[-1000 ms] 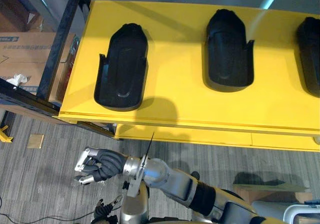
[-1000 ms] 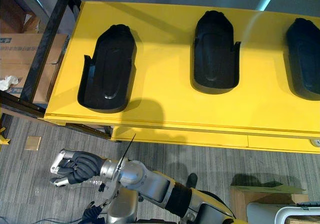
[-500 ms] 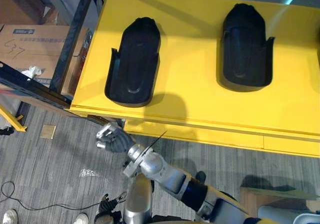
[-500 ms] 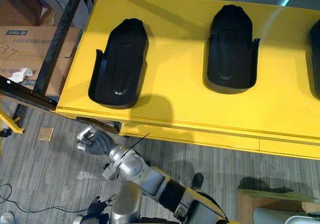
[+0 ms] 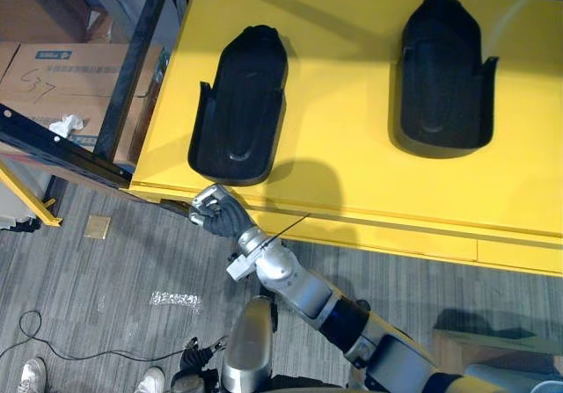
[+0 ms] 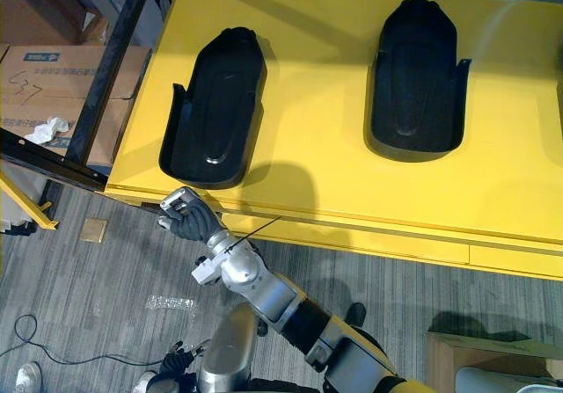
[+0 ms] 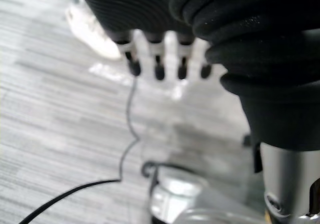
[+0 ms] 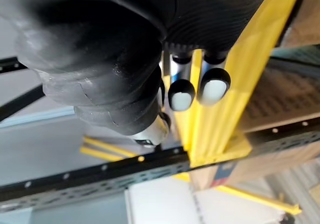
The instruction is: Walk over and take plastic housings, then place them on the shelf
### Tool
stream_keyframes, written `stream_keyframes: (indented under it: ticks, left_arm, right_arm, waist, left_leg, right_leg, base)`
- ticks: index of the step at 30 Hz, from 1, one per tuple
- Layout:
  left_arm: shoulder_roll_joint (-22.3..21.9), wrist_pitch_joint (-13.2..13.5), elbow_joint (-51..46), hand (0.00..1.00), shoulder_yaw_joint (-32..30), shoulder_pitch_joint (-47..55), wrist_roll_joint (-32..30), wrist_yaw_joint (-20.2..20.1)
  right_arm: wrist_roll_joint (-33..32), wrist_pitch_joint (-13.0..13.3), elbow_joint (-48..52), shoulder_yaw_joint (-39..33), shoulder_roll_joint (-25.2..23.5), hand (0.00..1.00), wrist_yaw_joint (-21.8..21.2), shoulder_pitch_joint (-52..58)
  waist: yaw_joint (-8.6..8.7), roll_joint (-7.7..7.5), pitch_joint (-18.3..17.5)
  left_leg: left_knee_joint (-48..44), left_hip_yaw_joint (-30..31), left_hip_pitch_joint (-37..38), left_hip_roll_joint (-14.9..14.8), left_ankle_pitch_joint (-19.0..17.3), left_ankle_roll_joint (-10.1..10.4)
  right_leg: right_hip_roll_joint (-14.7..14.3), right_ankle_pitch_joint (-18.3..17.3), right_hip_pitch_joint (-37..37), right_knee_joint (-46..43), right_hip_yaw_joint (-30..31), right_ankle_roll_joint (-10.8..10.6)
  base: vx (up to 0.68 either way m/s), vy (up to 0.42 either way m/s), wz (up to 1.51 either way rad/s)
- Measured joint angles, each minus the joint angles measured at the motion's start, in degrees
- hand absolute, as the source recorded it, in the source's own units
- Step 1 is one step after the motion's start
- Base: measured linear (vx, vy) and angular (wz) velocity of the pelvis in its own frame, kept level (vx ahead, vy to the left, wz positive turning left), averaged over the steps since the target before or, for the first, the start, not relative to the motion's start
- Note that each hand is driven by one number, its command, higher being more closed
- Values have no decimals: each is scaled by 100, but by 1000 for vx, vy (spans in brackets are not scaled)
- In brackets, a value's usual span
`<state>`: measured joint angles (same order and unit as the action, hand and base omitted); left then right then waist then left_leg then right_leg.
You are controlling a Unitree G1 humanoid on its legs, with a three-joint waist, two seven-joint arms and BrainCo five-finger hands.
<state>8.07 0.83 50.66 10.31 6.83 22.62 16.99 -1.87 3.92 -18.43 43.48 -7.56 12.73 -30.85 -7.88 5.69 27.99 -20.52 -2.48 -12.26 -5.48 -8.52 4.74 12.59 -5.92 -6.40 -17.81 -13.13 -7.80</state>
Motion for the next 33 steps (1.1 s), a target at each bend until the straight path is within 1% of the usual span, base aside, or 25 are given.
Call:
stream_keyframes:
  ticks: [4,8,14,16,18,19,20,21,22,23,24,25,26,28,29,31,33]
  left_arm:
    - [-7,-5,-7,0,3,0,-2,-45]
    - [-49,-4,-3,0,3,1,-7,-57]
    - [-53,12,8,0,-1,6,-8,-50]
    - [-53,18,8,0,-4,6,-8,-56]
    - [-70,18,15,0,-14,13,-14,-78]
    - [-77,19,11,0,-18,33,-17,-81]
    - [-76,14,9,0,-22,60,-37,-89]
    - [-77,13,10,0,-22,63,-41,-90]
    - [-82,3,10,0,-23,76,-43,-90]
    - [-95,3,6,0,-31,133,-52,-92]
    - [-102,3,4,0,-35,151,-52,-92]
    - [-116,0,4,0,-54,173,-57,-92]
    - [-118,0,2,0,-57,179,-61,-92]
    - [-113,-5,-13,0,-61,181,-103,-108]
    - [-112,-5,-22,0,-64,182,-113,-115]
    - [-95,-10,-48,0,-90,182,-121,-136]
    - [-92,-15,-49,0,-123,181,-122,-140]
  right_arm:
    - [53,-44,-21,-11,0,100,16,-88]
    - [76,-18,-199,-61,-123,100,115,-186]
    - [85,294,-430,-295,-107,100,114,-283]
    - [50,335,-452,-419,-103,100,70,-299]
    - [21,282,-451,-680,-98,100,-322,-330]
    - [-2,218,-449,-755,-88,100,-530,-379]
    - [-215,23,-419,-891,-71,100,-995,-532]
    - [-236,-32,-407,-911,-68,100,-1081,-568]
    - [-320,-169,-362,-908,-52,100,-1273,-626]
    - [-458,-468,-129,-870,-29,100,-1594,-654]
    - [-492,-602,6,-801,-12,100,-1746,-663]
    - [-592,-830,294,-545,48,100,-2017,-688]
    - [-631,-936,422,-365,72,100,-2124,-711]
    - [-882,-1398,733,278,79,100,-2541,-829]
    - [-921,-1482,775,418,80,100,-2585,-844]
    - [-1226,-1764,890,636,84,100,-2789,-845]
    - [-1387,-1889,897,642,90,100,-2902,-846]
  waist:
    - [-72,24,12]
    - [-89,68,33]
    - [-115,80,36]
    - [-123,106,48]
    - [-142,152,71]
    - [-136,153,71]
    - [-114,152,71]
    - [-113,151,72]
    - [-113,151,72]
    - [-111,146,74]
    - [-106,144,74]
    - [-102,143,75]
    - [-102,143,75]
    - [-104,134,78]
    - [-120,132,79]
    - [-138,99,99]
    - [-140,78,110]
  left_leg:
    - [-15,14,-76,13,1,0]
    - [-40,31,-84,29,2,-1]
    - [-121,59,-189,40,-9,-29]
    - [-128,54,-201,50,19,-49]
    - [-183,48,-209,64,15,-56]
    - [-191,40,-224,64,15,-54]
    - [-209,36,-280,61,15,-40]
    - [-209,32,-290,60,18,-39]
    - [-208,21,-299,58,23,-37]
    - [-212,0,-285,49,30,-37]
    - [-217,-7,-284,43,48,-44]
    - [-217,-21,-283,31,43,-43]
    - [-217,-31,-283,18,36,-36]
    - [-266,-52,-278,-41,1,-2]
    - [-294,-70,-278,-64,-9,4]
    - [-303,-98,-279,-102,-12,8]
    - [-302,-98,-283,-111,-19,17]
  right_leg:
    - [26,-56,-83,-106,-5,-2]
    - [45,-65,-102,-134,-21,-12]
    - [90,-102,-163,-243,-64,-27]
    - [111,-100,-169,-253,-76,-28]
    - [135,-113,-174,-258,-72,-14]
    - [137,-109,-192,-259,-66,-27]
    - [135,-98,-248,-263,-58,-45]
    - [134,-94,-261,-263,-55,-45]
    - [133,-85,-276,-258,-45,-45]
    - [128,-79,-272,-256,-27,-37]
    - [122,-77,-272,-253,-21,-33]
    - [110,-67,-272,-258,-15,-32]
    - [96,-60,-272,-258,-7,-39]
    - [37,-45,-262,-255,18,-35]
    - [23,-51,-261,-256,17,-26]
    - [-3,-62,-260,-252,12,-8]
    - [-14,-64,-258,-246,12,-6]
  base:
    - [1,-4,2]
    - [1,1,3]
    - [-42,7,6]
    - [-52,18,6]
    - [-64,25,-1]
    - [-53,24,-3]
    - [-59,26,-3]
    - [-40,16,-2]
    - [-5,7,-5]
    - [9,3,-6]
    - [36,-4,-6]
    - [46,-10,-5]
    - [74,-21,-7]
    - [83,-29,-7]
    - [86,-29,-5]
    - [59,-23,-3]
    - [0,0,0]
